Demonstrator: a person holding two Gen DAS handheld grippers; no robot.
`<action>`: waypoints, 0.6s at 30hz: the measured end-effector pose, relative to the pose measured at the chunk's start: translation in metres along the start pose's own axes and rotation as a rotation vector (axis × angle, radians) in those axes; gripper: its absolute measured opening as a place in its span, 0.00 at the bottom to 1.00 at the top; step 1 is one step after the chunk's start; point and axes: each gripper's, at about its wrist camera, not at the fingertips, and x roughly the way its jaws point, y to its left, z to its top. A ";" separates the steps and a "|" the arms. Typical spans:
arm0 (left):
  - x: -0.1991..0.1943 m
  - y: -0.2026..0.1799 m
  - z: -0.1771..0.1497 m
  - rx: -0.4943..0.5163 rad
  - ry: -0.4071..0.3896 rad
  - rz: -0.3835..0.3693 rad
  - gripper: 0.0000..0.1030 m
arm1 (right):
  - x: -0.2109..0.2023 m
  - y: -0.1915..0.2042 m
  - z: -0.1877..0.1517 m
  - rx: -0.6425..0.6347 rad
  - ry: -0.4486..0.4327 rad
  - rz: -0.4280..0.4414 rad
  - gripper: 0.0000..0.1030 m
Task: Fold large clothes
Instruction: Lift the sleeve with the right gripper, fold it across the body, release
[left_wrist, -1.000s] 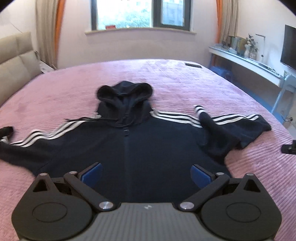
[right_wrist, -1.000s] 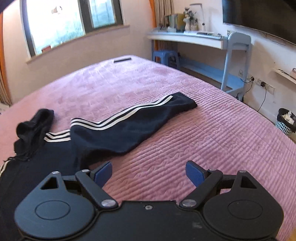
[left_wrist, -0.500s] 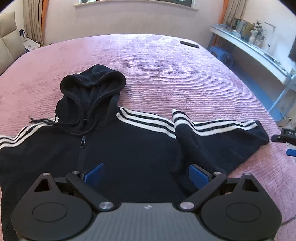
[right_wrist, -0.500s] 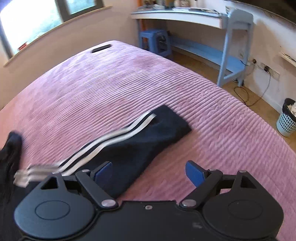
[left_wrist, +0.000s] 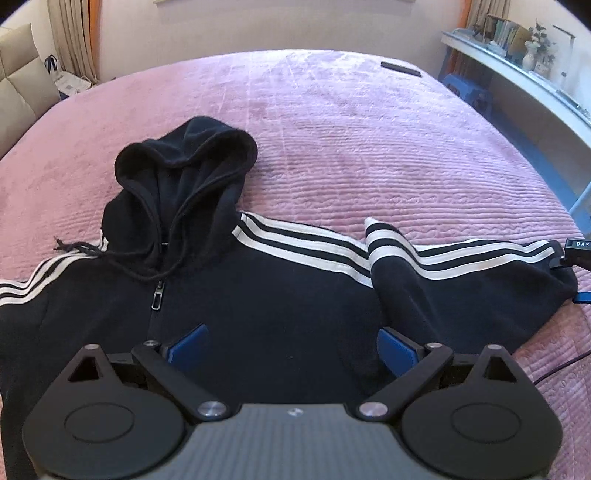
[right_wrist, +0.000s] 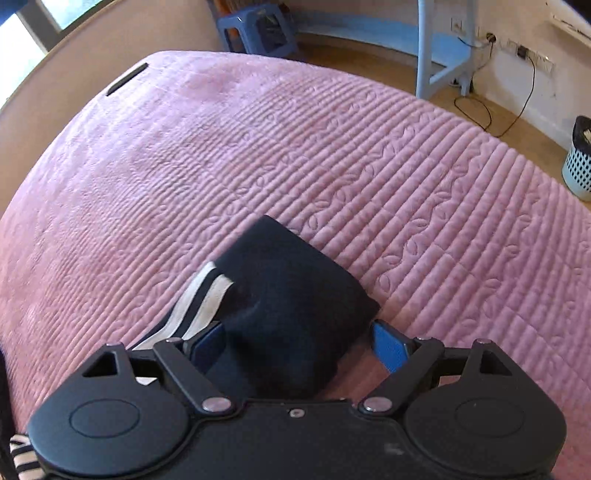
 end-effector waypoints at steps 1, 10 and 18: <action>0.002 -0.001 0.000 0.000 0.001 0.001 0.96 | 0.002 0.001 0.001 -0.005 -0.011 -0.005 0.98; 0.012 0.002 0.009 -0.065 -0.007 -0.004 0.96 | 0.002 0.018 0.000 -0.091 -0.102 0.007 0.36; 0.007 0.010 0.009 -0.079 -0.015 -0.002 0.91 | -0.060 0.020 -0.010 -0.144 -0.308 -0.054 0.18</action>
